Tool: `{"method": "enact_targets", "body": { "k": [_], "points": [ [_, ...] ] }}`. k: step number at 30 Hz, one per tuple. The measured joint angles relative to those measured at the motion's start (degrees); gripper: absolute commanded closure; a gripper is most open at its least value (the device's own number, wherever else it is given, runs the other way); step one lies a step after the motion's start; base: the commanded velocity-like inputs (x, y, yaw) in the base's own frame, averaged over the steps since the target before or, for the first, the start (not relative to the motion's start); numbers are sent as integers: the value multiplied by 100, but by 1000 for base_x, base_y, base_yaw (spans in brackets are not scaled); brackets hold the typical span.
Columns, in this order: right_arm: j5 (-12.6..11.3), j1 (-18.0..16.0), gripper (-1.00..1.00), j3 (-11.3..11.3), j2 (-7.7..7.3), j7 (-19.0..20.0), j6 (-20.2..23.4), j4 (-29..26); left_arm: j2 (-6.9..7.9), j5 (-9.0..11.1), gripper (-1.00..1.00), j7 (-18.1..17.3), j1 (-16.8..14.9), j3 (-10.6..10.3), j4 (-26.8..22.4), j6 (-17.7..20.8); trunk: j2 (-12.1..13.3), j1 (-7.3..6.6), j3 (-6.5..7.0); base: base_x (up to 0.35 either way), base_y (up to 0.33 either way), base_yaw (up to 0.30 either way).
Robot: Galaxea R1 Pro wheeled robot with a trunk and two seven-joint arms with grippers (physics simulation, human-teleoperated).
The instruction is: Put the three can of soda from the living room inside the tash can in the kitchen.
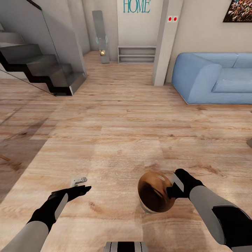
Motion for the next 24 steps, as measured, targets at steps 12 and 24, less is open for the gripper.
{"method": "enact_targets", "body": {
  "k": [12, 24],
  "points": [
    [-38, 3, 100, 42, -9, 5, -15, 1, 0, -9, -100, 44, 0, 0, 37, 0, 0, 0, 0, 0, 0, 0],
    [108, 27, 100, 70, -6, 10, -220, 46, 0, -17, -100, 59, 0, -9, 24, -8, 12, -23, 198, 0, 0, 0]
  ]
}}
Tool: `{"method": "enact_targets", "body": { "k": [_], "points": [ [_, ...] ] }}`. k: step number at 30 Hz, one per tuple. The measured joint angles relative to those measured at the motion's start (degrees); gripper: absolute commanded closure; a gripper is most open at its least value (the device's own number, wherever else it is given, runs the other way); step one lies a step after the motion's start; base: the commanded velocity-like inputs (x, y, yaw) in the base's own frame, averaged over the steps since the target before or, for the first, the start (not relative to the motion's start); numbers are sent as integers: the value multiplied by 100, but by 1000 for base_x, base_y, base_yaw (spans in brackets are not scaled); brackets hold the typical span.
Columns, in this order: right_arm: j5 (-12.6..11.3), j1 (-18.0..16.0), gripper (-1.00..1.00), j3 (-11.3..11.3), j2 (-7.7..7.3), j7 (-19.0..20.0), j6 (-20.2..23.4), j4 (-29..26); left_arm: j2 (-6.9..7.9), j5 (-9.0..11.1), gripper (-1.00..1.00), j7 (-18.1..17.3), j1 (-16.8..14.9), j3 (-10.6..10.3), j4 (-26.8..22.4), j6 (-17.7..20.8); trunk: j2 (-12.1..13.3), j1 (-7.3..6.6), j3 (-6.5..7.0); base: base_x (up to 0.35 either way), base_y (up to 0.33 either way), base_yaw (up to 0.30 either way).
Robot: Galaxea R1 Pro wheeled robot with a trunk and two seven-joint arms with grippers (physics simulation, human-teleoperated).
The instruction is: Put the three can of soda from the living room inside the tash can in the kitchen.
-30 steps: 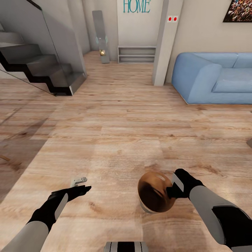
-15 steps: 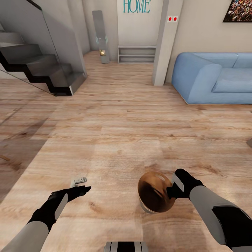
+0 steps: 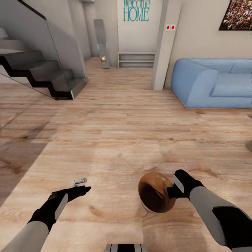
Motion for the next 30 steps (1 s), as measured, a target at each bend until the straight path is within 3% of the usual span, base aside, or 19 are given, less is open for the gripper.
{"method": "enact_targets", "body": {
  "k": [30],
  "points": [
    [-38, 181, 100, 4, 23, 57, -37, 6, -9, -26, -100, 9, 0, 0, 44, 3, 40, -77, 665, 0, 0, 0]
  ]
}}
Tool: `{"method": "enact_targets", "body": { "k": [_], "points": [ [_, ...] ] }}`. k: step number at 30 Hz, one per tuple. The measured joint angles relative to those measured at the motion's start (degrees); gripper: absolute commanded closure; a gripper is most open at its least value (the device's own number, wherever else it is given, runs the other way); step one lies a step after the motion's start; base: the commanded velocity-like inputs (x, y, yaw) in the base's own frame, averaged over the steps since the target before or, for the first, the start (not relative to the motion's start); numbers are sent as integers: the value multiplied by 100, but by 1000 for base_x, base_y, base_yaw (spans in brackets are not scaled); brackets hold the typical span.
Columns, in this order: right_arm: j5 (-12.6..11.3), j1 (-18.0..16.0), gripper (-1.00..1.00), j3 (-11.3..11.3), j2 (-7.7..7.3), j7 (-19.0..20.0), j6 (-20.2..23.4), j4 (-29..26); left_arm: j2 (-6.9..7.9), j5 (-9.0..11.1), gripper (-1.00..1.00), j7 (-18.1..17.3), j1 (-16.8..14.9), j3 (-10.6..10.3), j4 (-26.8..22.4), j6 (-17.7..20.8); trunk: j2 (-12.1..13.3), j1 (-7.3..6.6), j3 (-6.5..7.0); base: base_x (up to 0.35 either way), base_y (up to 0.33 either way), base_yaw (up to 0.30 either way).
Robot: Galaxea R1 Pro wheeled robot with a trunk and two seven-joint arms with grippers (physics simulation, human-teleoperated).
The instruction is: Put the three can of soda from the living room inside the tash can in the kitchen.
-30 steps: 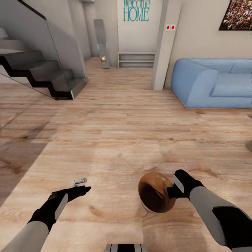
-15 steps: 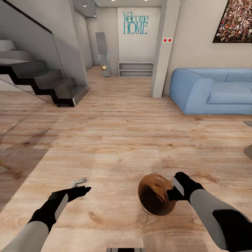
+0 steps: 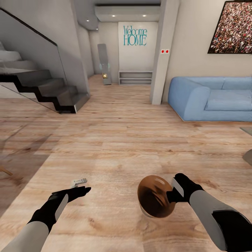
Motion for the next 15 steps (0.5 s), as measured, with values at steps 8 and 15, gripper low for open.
{"method": "enact_targets", "body": {
  "k": [8, 15],
  "points": [
    [16, 1, 100, 8, 34, -6, 60, 18, 0, 0, -100, 0, 0, 0, 0, -3, 11, -21, 177, 0, 0, 0],
    [16, 0, 100, 1, 42, -13, 105, 15, 0, 0, -100, 0, 0, -4, 8, 4, 20, -39, 332, 0, 0, 0]
  ]
}}
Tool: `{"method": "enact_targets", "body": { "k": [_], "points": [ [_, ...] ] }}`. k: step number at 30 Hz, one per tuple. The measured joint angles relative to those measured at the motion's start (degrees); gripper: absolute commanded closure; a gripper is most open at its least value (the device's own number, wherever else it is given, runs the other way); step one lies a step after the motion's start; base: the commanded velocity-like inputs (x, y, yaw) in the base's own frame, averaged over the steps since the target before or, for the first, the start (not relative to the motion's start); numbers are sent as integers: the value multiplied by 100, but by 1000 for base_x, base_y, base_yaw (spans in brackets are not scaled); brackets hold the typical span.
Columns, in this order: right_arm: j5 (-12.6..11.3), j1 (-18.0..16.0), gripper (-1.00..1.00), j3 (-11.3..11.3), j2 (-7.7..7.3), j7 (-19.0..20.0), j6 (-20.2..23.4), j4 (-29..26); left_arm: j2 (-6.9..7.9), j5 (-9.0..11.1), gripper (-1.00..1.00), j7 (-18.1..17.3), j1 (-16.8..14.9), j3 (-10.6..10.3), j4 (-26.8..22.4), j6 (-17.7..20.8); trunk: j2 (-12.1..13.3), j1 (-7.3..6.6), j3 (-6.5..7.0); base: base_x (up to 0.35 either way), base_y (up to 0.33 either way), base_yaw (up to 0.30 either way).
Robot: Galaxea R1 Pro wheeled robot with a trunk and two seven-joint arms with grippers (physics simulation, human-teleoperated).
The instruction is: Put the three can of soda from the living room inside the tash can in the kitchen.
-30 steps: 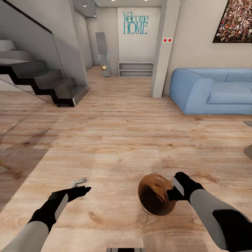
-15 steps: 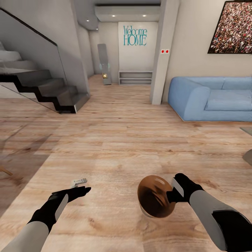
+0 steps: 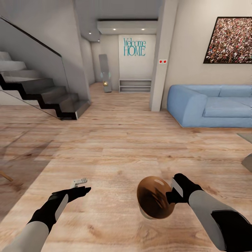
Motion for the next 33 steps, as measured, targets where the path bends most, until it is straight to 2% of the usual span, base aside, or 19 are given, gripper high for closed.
{"method": "enact_targets", "body": {
  "k": [10, 21, 25, 27, 28, 29, 30, 31, 33],
  "points": [
    [-54, -1, 100, -39, -34, 17, 73, 4, 0, -2, -100, 6, 0, -2, 1, -5, 13, -26, 222, 0, 0, 0],
    [66, 202, 100, 18, -73, 321, -39, -76, 1, -3, -100, 81, 2, -5, 26, -30, 28, -54, 465, 0, 0, 0],
    [31, 225, 100, -7, -68, 397, -93, -224, 0, -1, -100, 97, 1, -5, 79, -50, 33, -65, 554, 0, 0, 0],
    [171, 234, 100, 51, -54, 678, -102, -344, 1, -1, -100, 152, 0, -5, 97, -56, 36, -70, 598, 0, 0, 0],
    [82, 239, 100, 46, -42, 818, -107, -366, 1, -1, -100, 230, 0, -5, 100, -59, 37, -72, 620, 0, 0, 0],
    [-107, 239, 100, 2, -40, 880, -107, -380, 0, -1, -100, 279, 0, -5, 102, -61, 39, -75, 642, 0, 0, 0],
    [-167, 236, 100, -25, -47, 952, -108, -404, 0, -1, -100, 376, 0, -5, 104, -64, 40, -78, 665, 0, 0, 0],
    [-134, 238, 100, -17, -49, 976, -110, -408, 0, -1, -100, 425, 0, -5, 105, -65, 41, -80, 687, 0, 0, 0],
    [147, 239, 100, 38, -68, 1053, -123, -419, 0, 0, -100, 568, 0, -5, 105, -63, 44, -85, 731, 0, 0, 0]
  ]
}}
